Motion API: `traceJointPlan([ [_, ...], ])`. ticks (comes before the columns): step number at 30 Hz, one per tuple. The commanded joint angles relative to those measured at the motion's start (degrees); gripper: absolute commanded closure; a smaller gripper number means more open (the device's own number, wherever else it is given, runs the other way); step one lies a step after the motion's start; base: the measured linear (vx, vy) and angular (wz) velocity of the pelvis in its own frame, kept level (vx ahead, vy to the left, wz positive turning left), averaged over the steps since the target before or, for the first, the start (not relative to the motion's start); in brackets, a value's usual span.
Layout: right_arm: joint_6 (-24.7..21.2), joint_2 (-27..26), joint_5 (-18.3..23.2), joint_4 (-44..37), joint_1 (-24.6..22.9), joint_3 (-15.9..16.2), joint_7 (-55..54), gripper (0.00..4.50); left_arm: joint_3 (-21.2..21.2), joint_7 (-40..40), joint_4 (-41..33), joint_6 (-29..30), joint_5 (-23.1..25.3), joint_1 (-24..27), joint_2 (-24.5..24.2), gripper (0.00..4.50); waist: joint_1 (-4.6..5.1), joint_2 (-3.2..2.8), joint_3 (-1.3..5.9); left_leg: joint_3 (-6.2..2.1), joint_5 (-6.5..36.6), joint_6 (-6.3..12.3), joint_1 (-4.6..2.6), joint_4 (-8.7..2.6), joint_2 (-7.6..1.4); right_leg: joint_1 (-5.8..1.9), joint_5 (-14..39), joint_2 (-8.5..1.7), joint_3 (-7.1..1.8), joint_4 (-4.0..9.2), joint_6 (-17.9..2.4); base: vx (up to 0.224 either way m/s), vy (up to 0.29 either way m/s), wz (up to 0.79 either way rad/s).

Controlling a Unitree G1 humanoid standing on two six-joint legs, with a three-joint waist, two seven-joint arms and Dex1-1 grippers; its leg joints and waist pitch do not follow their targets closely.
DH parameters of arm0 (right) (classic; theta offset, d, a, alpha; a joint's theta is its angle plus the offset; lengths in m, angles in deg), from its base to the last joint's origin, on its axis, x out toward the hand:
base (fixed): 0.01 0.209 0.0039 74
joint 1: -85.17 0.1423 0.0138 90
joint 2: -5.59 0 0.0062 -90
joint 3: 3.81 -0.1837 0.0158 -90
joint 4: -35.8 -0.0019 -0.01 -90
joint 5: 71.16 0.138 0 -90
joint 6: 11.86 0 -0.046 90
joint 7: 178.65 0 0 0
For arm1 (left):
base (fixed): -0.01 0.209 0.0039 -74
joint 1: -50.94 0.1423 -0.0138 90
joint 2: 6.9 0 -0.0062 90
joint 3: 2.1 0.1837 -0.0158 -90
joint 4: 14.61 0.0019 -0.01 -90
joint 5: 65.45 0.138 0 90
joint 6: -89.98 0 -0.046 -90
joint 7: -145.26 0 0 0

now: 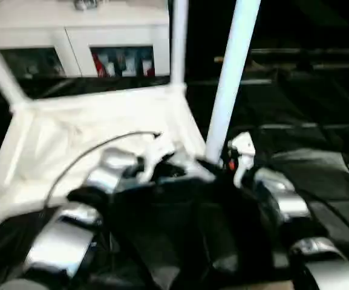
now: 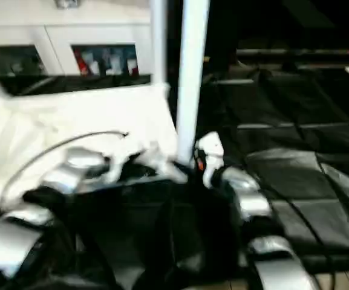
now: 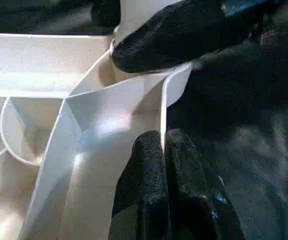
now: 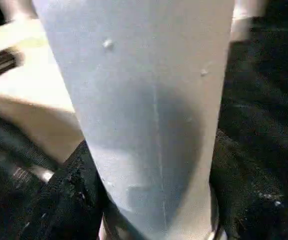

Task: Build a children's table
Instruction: Rotate leg to tighten

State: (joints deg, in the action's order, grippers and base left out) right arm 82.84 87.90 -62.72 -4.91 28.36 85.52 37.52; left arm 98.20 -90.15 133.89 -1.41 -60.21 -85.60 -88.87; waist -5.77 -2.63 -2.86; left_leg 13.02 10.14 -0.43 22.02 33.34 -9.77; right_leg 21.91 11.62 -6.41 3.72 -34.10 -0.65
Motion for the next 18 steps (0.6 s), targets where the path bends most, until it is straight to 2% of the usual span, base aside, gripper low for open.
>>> traceJointPlan([
  [1,-2.2,-3.7,-3.8,4.1,-1.1,1.6,-8.1,2.02,-2.2,9.6,2.0,1.8,-0.9,-2.8,3.4,4.50,0.24,0.34,3.17,-2.76,19.3,-2.15,-1.96,-5.14,-4.11,-0.78,15.2,-3.71,-2.53,4.53,-11.6,0.000,0.000,0.00],
  [2,-2.2,-3.7,-3.8,4.1,-1.1,1.6,-8.1,2.02,-2.2,9.6,2.0,1.8,-0.9,-2.8,3.4,4.50,0.15,0.45,3.21,-2.83,19.1,-2.14,-1.97,-5.15,-4.06,-0.89,14.7,-3.79,-2.50,4.53,-11.8,0.000,0.000,0.00],
  [3,-2.3,-4.3,-3.8,4.3,-0.9,1.5,-9.5,2.02,-2.2,10.3,2.2,1.8,-0.8,-3.0,3.9,4.50,-0.03,-0.24,3.23,-2.92,19.0,-2.00,-1.90,-5.05,-3.97,-0.98,14.4,-3.88,-2.46,4.49,-11.8,0.000,0.000,0.00],
  [4,-2.2,-6.4,-3.9,5.6,0.1,1.0,-14.0,2.02,-2.0,12.2,3.1,1.5,-0.6,-3.6,5.3,4.50,0.18,0.06,3.20,-2.81,18.7,-1.43,-1.63,-5.06,-3.95,-1.05,13.1,-3.76,-2.48,4.57,-11.8,0.000,0.000,0.00],
  [7,-0.3,-7.5,-5.1,6.5,1.0,2.2,-14.4,2.02,-1.8,12.1,4.2,0.6,-0.4,-4.1,5.7,4.50,0.20,-0.35,3.47,-2.82,17.6,-0.76,-1.53,-4.90,-3.75,-1.24,11.1,-3.69,-2.30,4.33,-11.9,0.000,0.000,0.00],
  [9,0.6,-7.4,-5.8,6.5,1.2,3.1,-13.5,2.02,-1.7,11.8,4.4,0.3,-0.2,-4.2,5.6,4.50,0.16,-0.22,3.48,-2.79,17.3,-0.11,-1.39,-4.87,-3.81,-1.39,10.1,-3.70,-2.24,4.29,-12.0,0.000,0.000,0.00],
  [10,1.3,-7.1,-5.3,6.0,1.0,3.2,-11.3,2.02,-1.6,10.9,4.4,0.1,-0.2,-4.0,5.3,4.50,0.10,-0.34,3.52,-2.73,17.1,0.31,-1.45,-4.84,-3.84,-1.39,9.4,-3.64,-2.20,4.27,-12.2,0.000,0.000,0.00],
  [11,1.6,-7.0,-4.9,5.7,0.9,2.9,-10.2,1.46,-1.6,10.6,4.7,0.0,-0.1,-4.1,5.1,4.50,0.11,-0.28,3.49,-2.74,16.7,0.82,-1.28,-4.83,-3.83,-1.53,8.8,-3.57,-2.15,4.11,-12.4,0.000,0.000,0.00],
  [13,2.0,-5.5,-3.7,4.5,0.8,2.5,-5.5,1.32,-1.3,7.1,4.5,-0.9,-0.4,-3.7,4.0,4.50,-0.02,-0.19,3.48,-2.66,16.7,1.29,-1.24,-4.73,-3.84,-1.57,9.4,-3.62,-2.07,4.18,-12.5,0.000,0.000,0.00],
  [14,2.3,-5.0,-3.6,4.2,0.8,2.7,-4.4,1.32,-1.3,5.8,4.4,-1.1,-0.6,-3.6,3.7,4.50,-0.19,-0.39,3.53,-2.64,16.5,1.59,-1.27,-4.72,-3.98,-1.58,9.5,-3.65,-2.04,4.15,-12.4,0.000,0.000,0.00],
  [15,2.6,-4.5,-3.6,4.0,0.8,2.9,-3.4,1.11,-1.2,4.6,4.3,-1.3,-0.8,-3.4,3.4,4.50,-0.21,-0.33,3.51,-2.62,16.3,1.73,-1.22,-4.70,-4.01,-1.56,9.3,-3.63,-2.05,4.13,-12.5,0.000,0.000,0.00],
  [18,3.3,-2.4,-3.3,3.1,0.5,3.8,1.9,0.88,-1.0,0.2,3.7,-1.6,-1.4,-2.7,2.1,4.50,-0.26,-0.22,3.59,-2.54,14.3,2.88,-0.90,-4.43,-3.98,-1.81,6.6,-3.65,-1.96,3.72,-13.4,0.000,0.000,0.00],
])
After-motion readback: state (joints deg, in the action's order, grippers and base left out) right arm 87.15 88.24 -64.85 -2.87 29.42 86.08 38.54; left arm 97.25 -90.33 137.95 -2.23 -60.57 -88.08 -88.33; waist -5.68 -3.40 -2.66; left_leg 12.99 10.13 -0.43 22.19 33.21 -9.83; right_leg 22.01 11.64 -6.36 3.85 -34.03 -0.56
